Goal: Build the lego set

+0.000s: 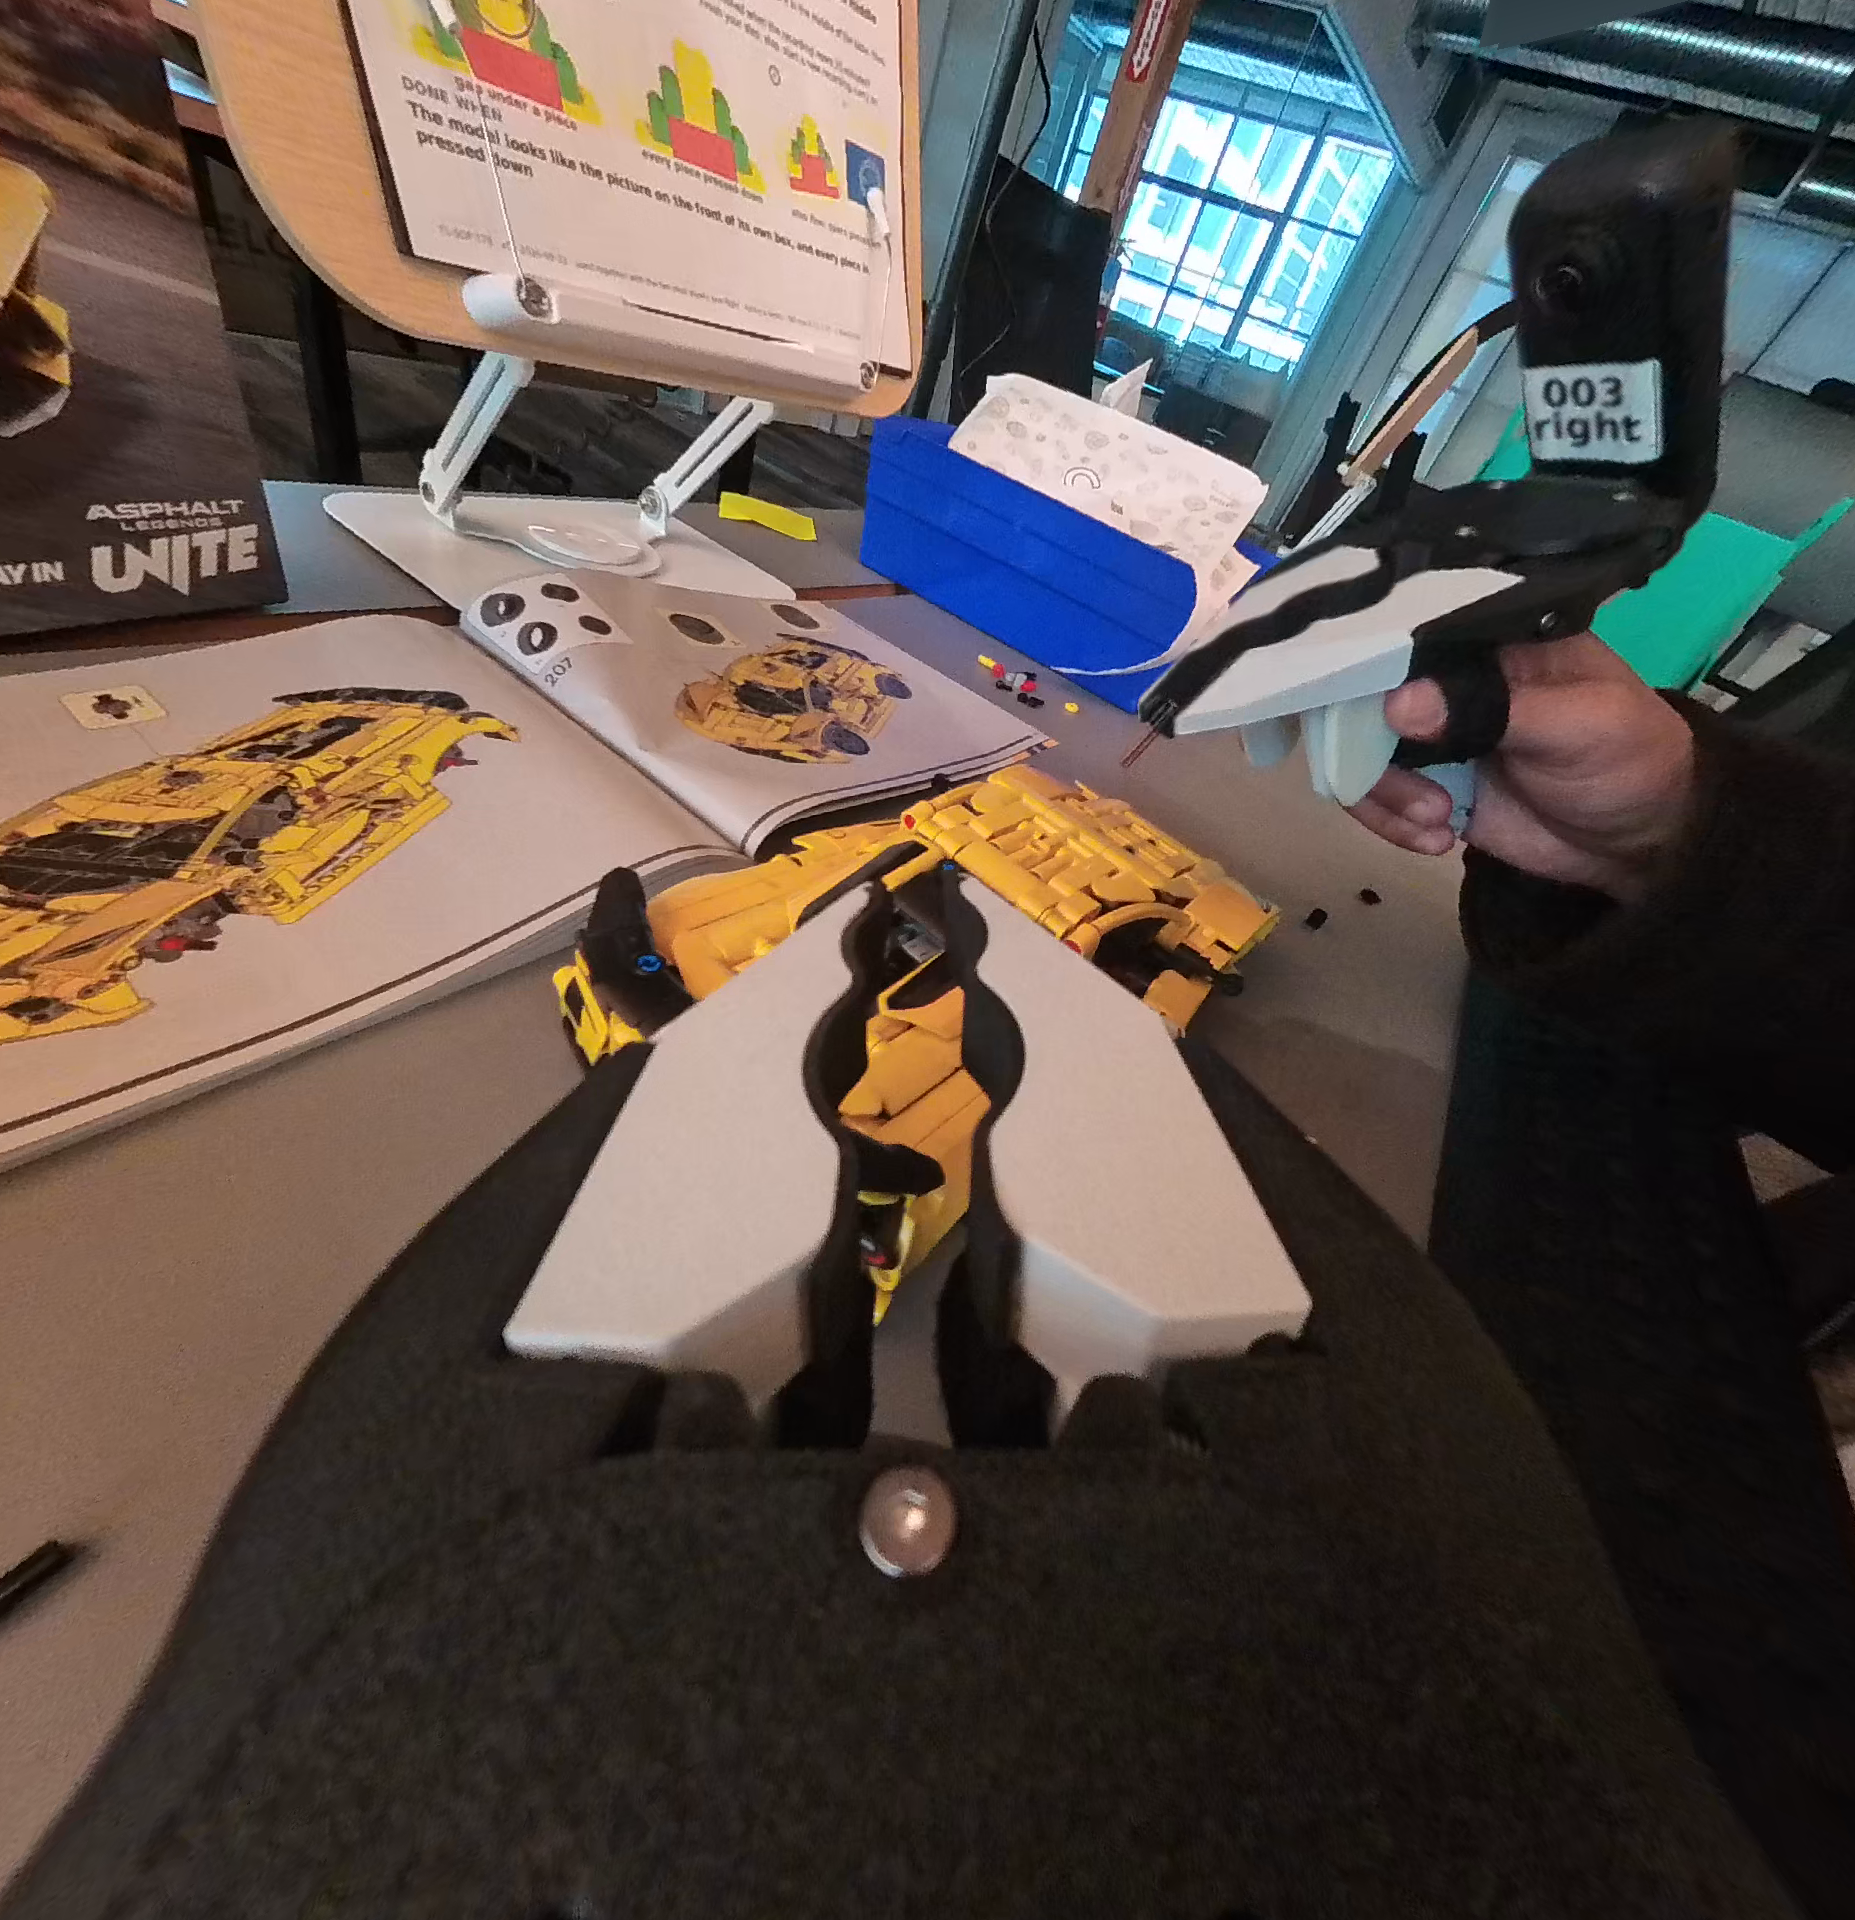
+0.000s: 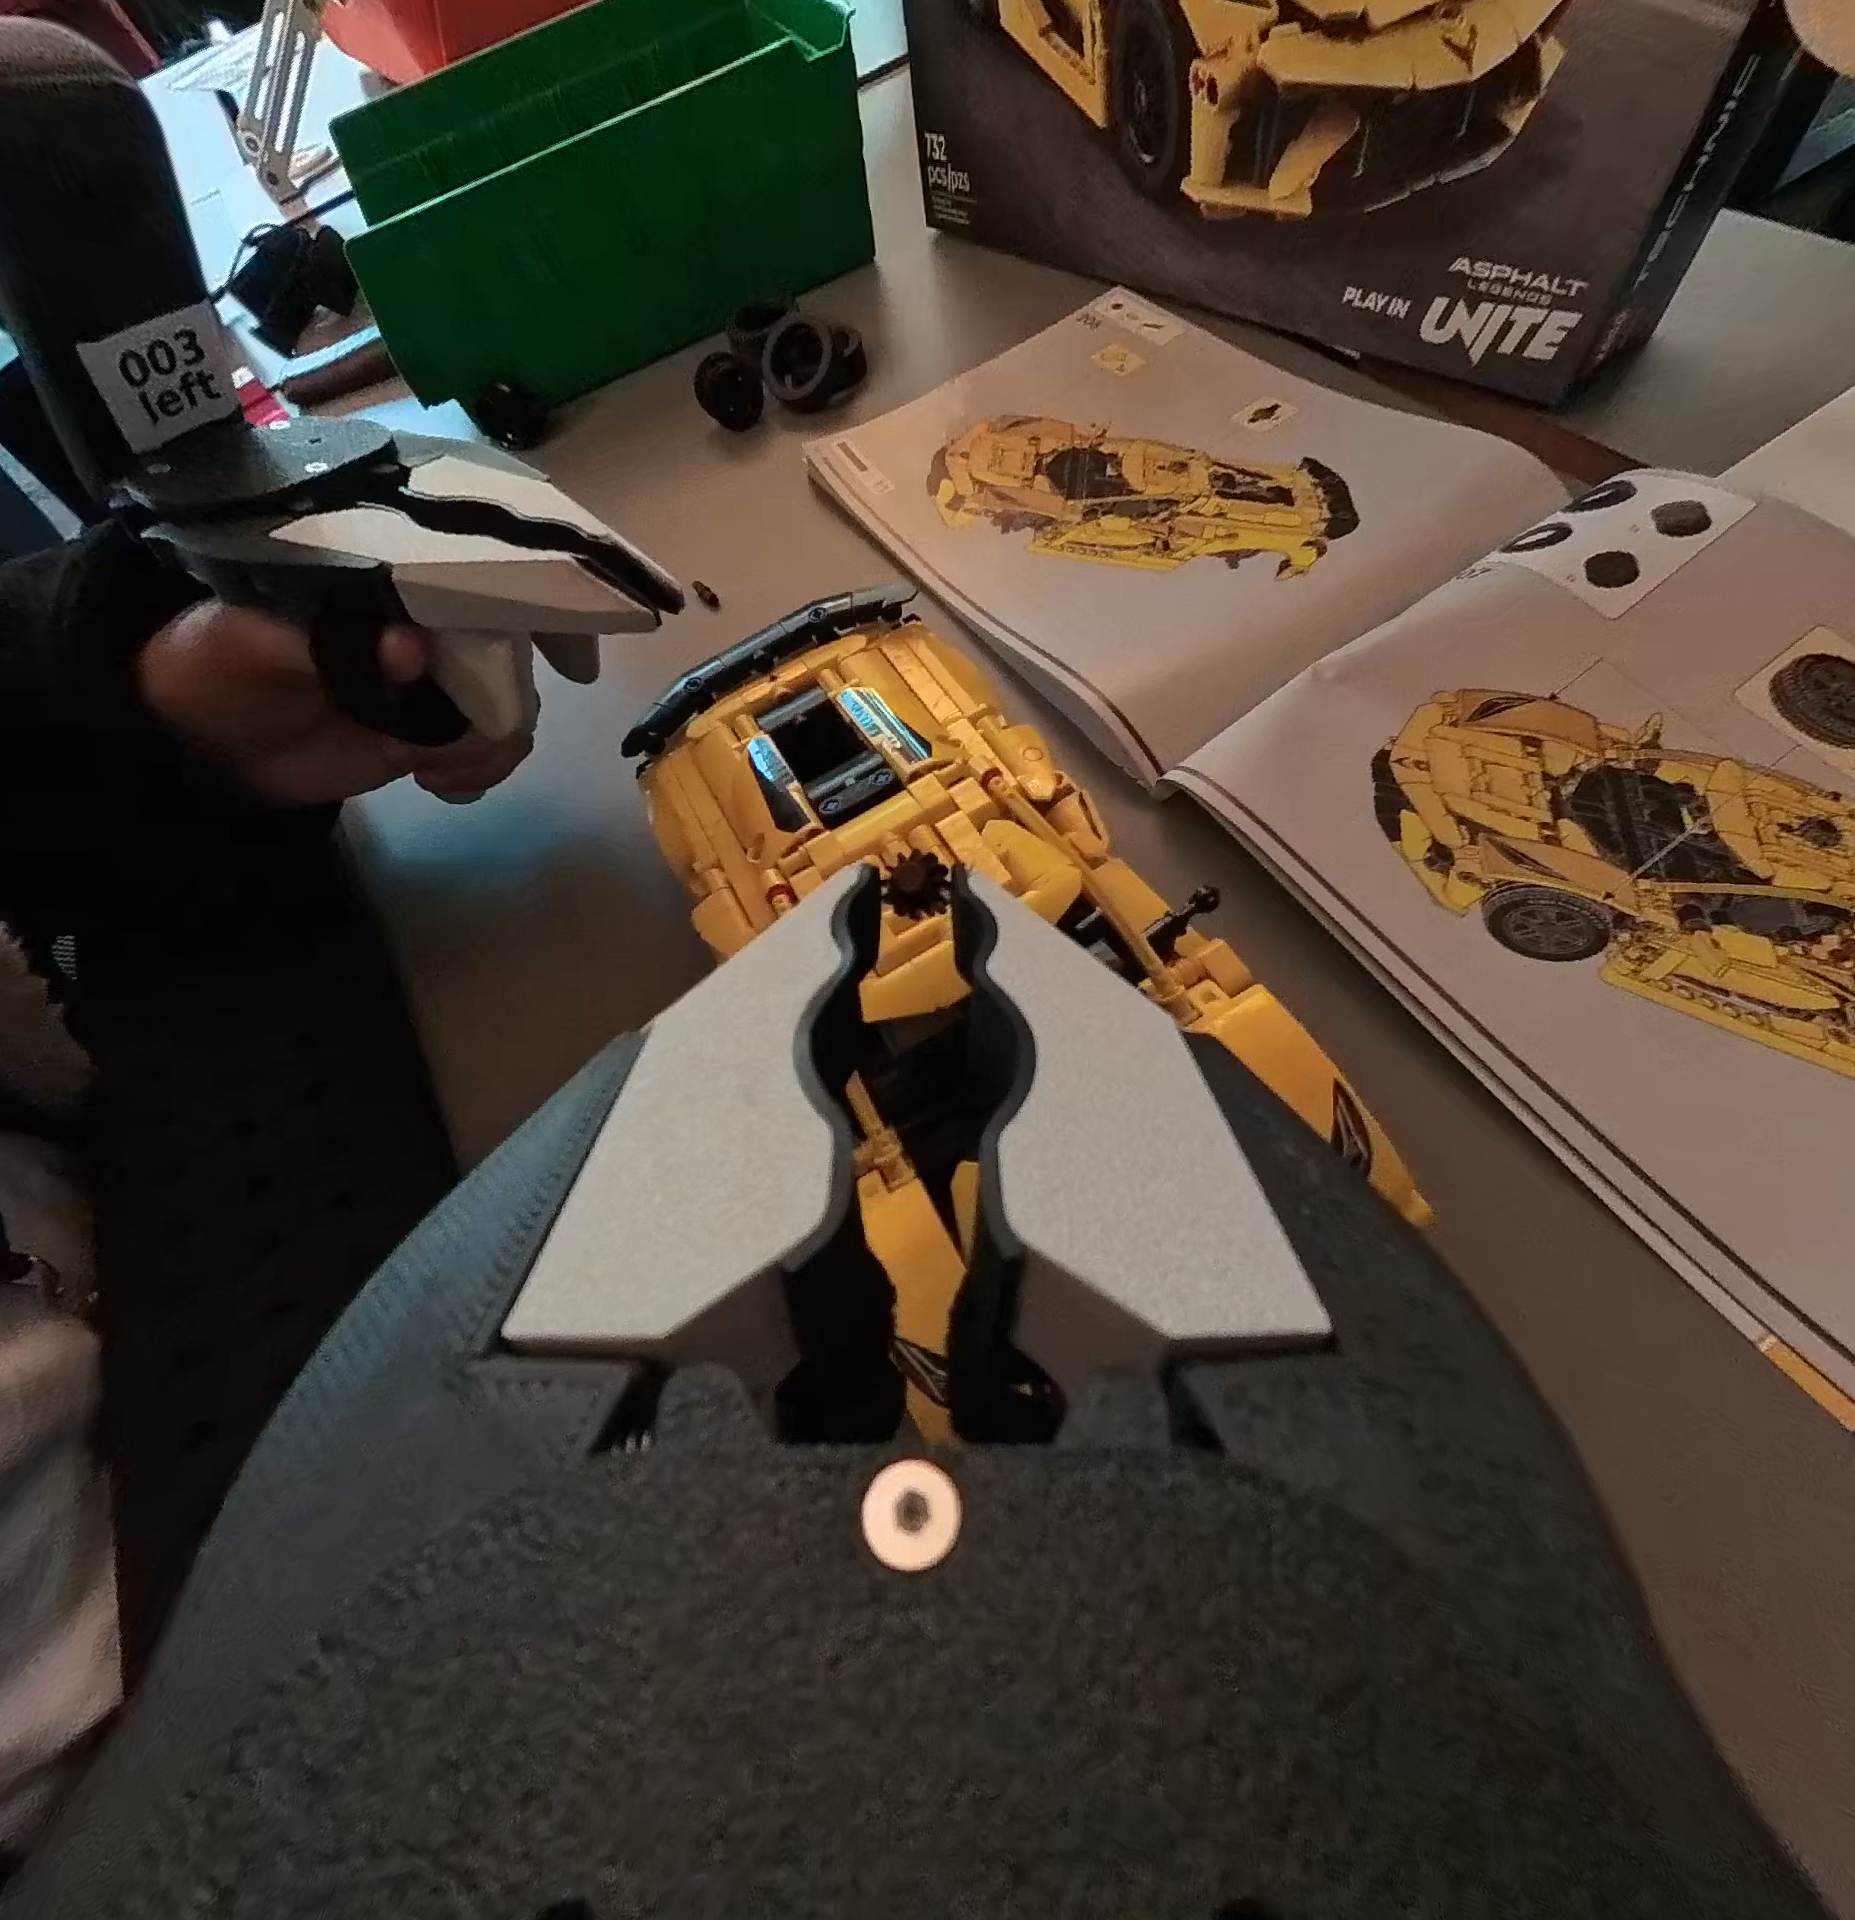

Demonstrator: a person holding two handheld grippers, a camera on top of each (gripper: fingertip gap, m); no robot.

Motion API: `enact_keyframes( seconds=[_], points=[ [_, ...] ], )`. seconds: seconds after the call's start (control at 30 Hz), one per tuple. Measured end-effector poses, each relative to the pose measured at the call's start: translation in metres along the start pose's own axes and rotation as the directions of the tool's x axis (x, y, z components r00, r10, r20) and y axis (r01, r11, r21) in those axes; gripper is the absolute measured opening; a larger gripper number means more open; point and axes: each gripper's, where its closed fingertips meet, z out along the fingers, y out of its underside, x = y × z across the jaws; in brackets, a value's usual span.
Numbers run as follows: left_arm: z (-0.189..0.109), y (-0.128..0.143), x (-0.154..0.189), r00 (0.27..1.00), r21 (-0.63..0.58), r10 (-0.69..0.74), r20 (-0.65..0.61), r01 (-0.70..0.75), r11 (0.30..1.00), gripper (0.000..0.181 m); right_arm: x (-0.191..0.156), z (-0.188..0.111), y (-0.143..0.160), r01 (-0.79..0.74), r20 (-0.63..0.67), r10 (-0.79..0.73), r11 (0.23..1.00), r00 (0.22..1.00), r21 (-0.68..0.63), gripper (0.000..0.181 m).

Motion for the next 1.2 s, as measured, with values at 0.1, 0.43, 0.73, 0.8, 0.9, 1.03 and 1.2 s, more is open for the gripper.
enact_keyframes(
  seconds=[0.1,0.43,0.73,0.8,0.9,1.03,1.2],
  points=[
    [0.0,0.001,-0.001,1.0,-0.005,-0.005,0.001,0.005,1.0,0.01,0.001,0.003,0.003,0.022,0.003,-0.022,0.999,1.0,-0.033,0.013],
    [-0.001,0.0,-0.003,1.0,-0.003,-0.016,0.003,0.016,1.0,0.009,0.007,0.015,0.005,0.151,0.099,-0.138,0.977,0.986,-0.15,0.013],
    [-0.005,-0.002,-0.008,1.0,0.006,-0.021,0.015,0.021,1.0,0.009,-0.003,0.034,0.011,0.182,0.197,-0.138,0.956,0.971,-0.23,0.013],
    [-0.005,-0.003,-0.008,1.0,0.009,-0.027,0.014,0.026,1.0,0.009,-0.004,0.034,0.01,0.181,0.205,-0.132,0.953,0.97,-0.242,0.013],
    [-0.005,-0.004,-0.007,0.999,0.014,-0.033,0.006,0.033,0.999,0.009,-0.01,0.034,0.007,0.164,0.242,-0.107,0.96,0.964,-0.227,0.013],
    [-0.006,-0.004,-0.006,0.999,0.015,-0.035,0.003,0.035,0.999,0.009,-0.008,0.036,0.013,0.18,0.231,-0.12,0.948,0.966,-0.261,0.013],
    [-0.006,-0.004,-0.006,0.999,0.014,-0.041,0.002,0.041,0.999,0.009,-0.008,0.037,0.013,0.224,0.236,-0.151,0.919,0.96,-0.324,0.013]
  ],
)
